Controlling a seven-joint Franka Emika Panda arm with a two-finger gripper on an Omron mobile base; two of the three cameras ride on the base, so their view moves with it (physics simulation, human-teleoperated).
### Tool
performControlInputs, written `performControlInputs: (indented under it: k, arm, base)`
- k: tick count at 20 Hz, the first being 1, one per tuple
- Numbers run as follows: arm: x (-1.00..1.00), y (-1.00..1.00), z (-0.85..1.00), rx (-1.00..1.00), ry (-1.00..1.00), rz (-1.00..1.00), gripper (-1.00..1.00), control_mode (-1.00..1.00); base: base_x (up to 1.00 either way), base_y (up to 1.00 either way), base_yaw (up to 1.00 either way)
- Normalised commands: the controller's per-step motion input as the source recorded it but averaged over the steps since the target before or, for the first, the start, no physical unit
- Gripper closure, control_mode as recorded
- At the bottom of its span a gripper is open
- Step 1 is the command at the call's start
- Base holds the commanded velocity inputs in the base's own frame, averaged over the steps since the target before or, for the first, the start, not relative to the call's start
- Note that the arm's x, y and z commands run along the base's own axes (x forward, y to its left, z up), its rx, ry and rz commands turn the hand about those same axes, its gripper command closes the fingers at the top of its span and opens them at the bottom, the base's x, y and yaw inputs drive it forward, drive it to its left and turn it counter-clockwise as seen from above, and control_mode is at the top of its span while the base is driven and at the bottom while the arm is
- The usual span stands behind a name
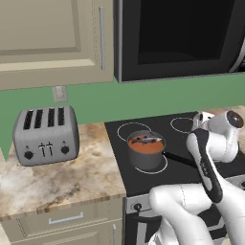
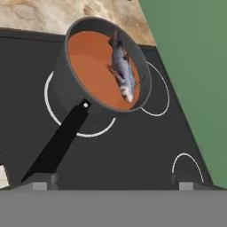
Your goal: Retrieve the fish from the fridge and place it on the saucepan with marinade on the stove.
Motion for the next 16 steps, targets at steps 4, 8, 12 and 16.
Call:
performControlInputs:
  k: [4,8,12,16]
  arm:
    - [-0.93,-0.54,0.27,0.01,-0.34,0.00,-1.00,-1.00]
    - [-0.98,-0.64,0.18,0.03,-0.34,0.00,-1.00,-1.00]
    - [-1.00,-0.80,0.10,0.07,-0.38,0.00,-1.00,-1.00]
    - [-0.98,-0.63,0.08,0.10,-0.38,0.00,-1.00,-1.00]
  base:
    - [0.00,0.00,0.00]
    - [0.00,0.00,0.00]
    - [0.00,0.00,0.00]
    - [0.00,0.00,0.00]
